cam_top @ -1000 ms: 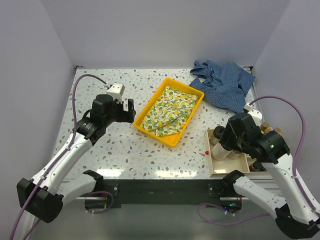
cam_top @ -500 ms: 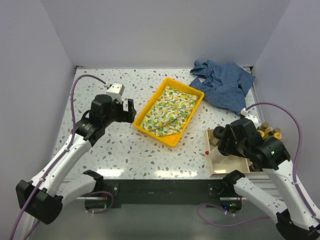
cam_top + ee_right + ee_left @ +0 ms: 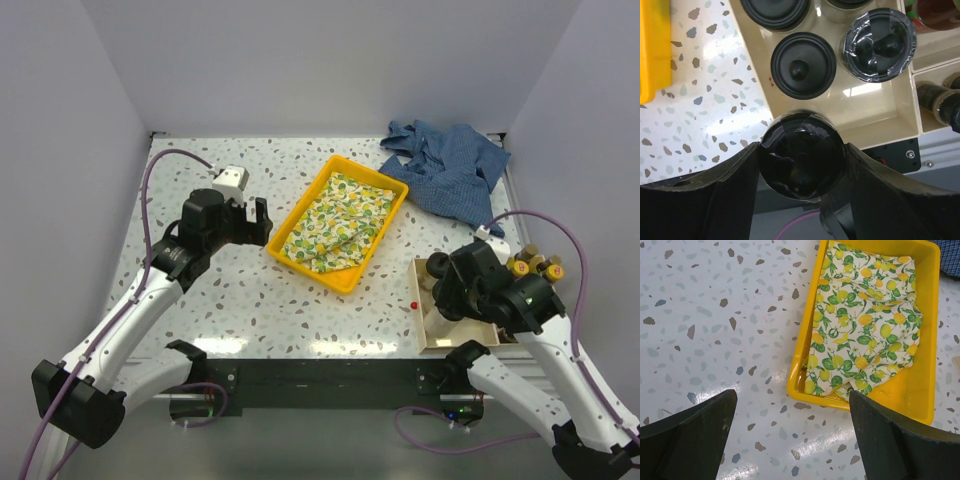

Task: Organize the condiment bottles
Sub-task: Place the bottle in the storage box.

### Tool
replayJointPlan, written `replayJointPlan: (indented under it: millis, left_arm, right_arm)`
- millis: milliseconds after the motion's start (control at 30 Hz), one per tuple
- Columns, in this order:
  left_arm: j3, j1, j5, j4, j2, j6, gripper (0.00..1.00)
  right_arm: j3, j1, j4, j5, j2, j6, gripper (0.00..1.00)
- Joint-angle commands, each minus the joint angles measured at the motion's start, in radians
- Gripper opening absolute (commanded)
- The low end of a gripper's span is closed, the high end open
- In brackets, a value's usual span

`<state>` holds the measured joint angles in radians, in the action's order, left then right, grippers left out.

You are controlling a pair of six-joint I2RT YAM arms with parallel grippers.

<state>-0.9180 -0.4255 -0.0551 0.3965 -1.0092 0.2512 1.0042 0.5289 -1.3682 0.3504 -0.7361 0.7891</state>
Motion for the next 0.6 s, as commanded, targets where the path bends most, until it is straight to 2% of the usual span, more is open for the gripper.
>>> replayJointPlan:
  millis: [0,400,433,567]
  left_arm:
    - [0.005,0.007,0.011,-0.048,0.015,0.011,1.0]
    - [0.005,0.007,0.02,-0.048,0.018,0.013,1.0]
    - [0.005,0.007,0.023,-0.048,0.018,0.013,1.0]
    - [0.007,0.007,0.032,-0.053,0.023,0.014,1.0]
  right_arm:
    - [-0.019,-0.003,-0.22,0.105,0.026,0.084,0.0]
    - [-0.019,-0.001,-0.207,0.191,0.003,0.182,0.0]
    - [-0.019,-0.001,-0.203,0.191,0.006,0.185,0.04]
    - [-0.055,-0.001,-0.172,0.167,0.017,0.231,0.11]
